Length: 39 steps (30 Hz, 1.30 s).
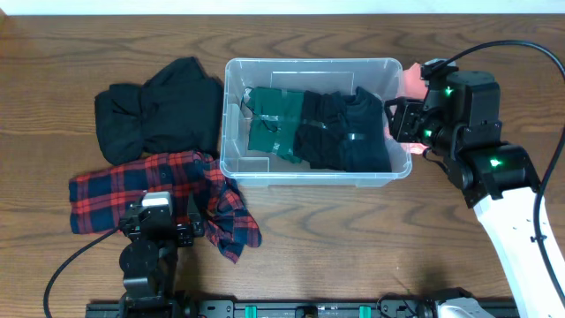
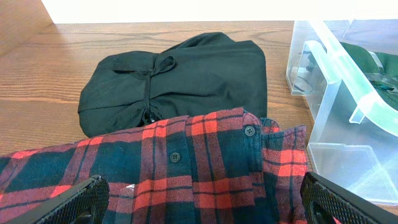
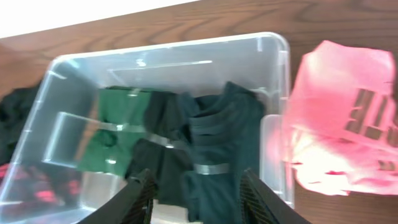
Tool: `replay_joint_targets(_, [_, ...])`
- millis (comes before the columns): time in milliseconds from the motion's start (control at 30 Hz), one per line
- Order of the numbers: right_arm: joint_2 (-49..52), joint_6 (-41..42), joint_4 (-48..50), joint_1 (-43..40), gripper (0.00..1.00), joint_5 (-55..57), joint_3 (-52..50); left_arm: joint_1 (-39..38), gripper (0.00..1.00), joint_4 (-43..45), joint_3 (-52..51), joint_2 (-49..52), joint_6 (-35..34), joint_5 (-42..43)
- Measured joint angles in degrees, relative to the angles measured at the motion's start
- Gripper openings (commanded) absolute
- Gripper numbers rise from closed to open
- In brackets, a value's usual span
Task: Pack container
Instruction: 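Lower the navy garment into the bin's right side and open the gripper, then grasp the pink printed shirt with the right gripper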
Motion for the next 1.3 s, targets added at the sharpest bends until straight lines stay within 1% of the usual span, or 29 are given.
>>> replay_joint_targets(33, [0.3, -0.1, 0.0, -0.2, 0.42, 0.5, 0.0, 0.0, 0.98, 0.0, 0.0, 0.0, 0.0, 0.0])
replay_joint_targets(67, [0.8, -0.1, 0.0, -0.5, 0.58, 0.7, 0.0, 0.0, 0.98, 0.0, 0.0, 0.0, 0.0, 0.0])
replay_joint_targets(100, [1.1, 0.3, 0.0, -1.0, 0.65, 0.9, 0.0, 0.0, 0.98, 0.0, 0.0, 0.0, 0.0, 0.0])
replay_joint_targets(167, [2.1, 0.7, 0.6, -3.3, 0.66, 0.8, 0.0, 0.0, 0.98, 0.0, 0.0, 0.0, 0.0, 0.0])
replay_joint_targets(233, [3.3, 0.8, 2.2, -7.5, 0.66, -0.5, 0.0, 0.0, 0.98, 0.0, 0.0, 0.0, 0.0, 0.0])
replay_joint_targets(267, [4.1, 1.0, 3.1, -10.4, 0.68, -1.7, 0.0, 0.0, 0.98, 0.0, 0.0, 0.0, 0.0, 0.0])
replay_joint_targets(300, [4.9, 1.1, 4.0, -13.1, 0.73, -3.2, 0.0, 0.0, 0.98, 0.0, 0.0, 0.0, 0.0, 0.0])
replay_joint_targets(400, [7.9, 1.5, 7.1, -22.3, 0.77, -8.9, 0.0, 0.0, 0.98, 0.0, 0.0, 0.0, 0.0, 0.0])
replay_joint_targets(467, [11.3, 1.4, 8.2, -28.2, 0.84, -13.4, 0.0, 0.0, 0.98, 0.0, 0.0, 0.0, 0.0, 0.0])
replay_joint_targets(533, [14.8, 1.2, 8.6, -31.6, 0.86, -15.8, 0.1, 0.0, 0.98, 0.0, 0.0, 0.0, 0.0, 0.0])
replay_joint_targets(667, [24.7, 0.1, 10.3, -35.1, 0.86, -19.3, 0.1, 0.0, 0.98, 0.0, 0.0, 0.0, 0.0, 0.0])
replay_joint_targets(800, [34.4, -0.8, 19.5, -35.2, 0.87, -23.1, 0.0, 0.0, 0.98, 0.0, 0.0, 0.0, 0.0, 0.0])
replay_joint_targets(900, [38.9, -0.7, 26.8, -35.1, 0.87, -25.2, 0.0, 0.0, 0.98, 0.0, 0.0, 0.0, 0.0, 0.0])
replay_joint_targets(1067, [43.2, -0.4, 30.8, -34.2, 0.85, -27.1, 0.0, 0.0, 0.98, 0.0, 0.0, 0.0, 0.0, 0.0])
replay_joint_targets(1133, [44.3, -0.3, 31.1, -33.4, 0.8, -27.5, 0.0, 0.0, 0.98, 0.0, 0.0, 0.0, 0.0, 0.0])
replay_joint_targets(1167, [44.8, -0.3, 31.1, -32.9, 0.76, -27.6, 0.0, 0.0, 0.98, 0.0, 0.0, 0.0, 0.0, 0.0])
replay_joint_targets(1200, [45.2, -0.4, 31.1, -32.4, 0.72, -27.7, 0.0, 0.0, 0.98, 0.0, 0.0, 0.0, 0.0, 0.0])
replay_joint_targets(1233, [45.5, -0.4, 31.2, -31.8, 0.64, -27.8, 0.0, 0.0, 0.98, 0.0, 0.0, 0.0, 0.0, 0.0])
replay_joint_targets(1300, [45.8, -0.5, 30.8, -30.7, 0.56, -27.6, 0.0, 0.0, 0.98, 0.0, 0.0, 0.0, 0.0, 0.0])
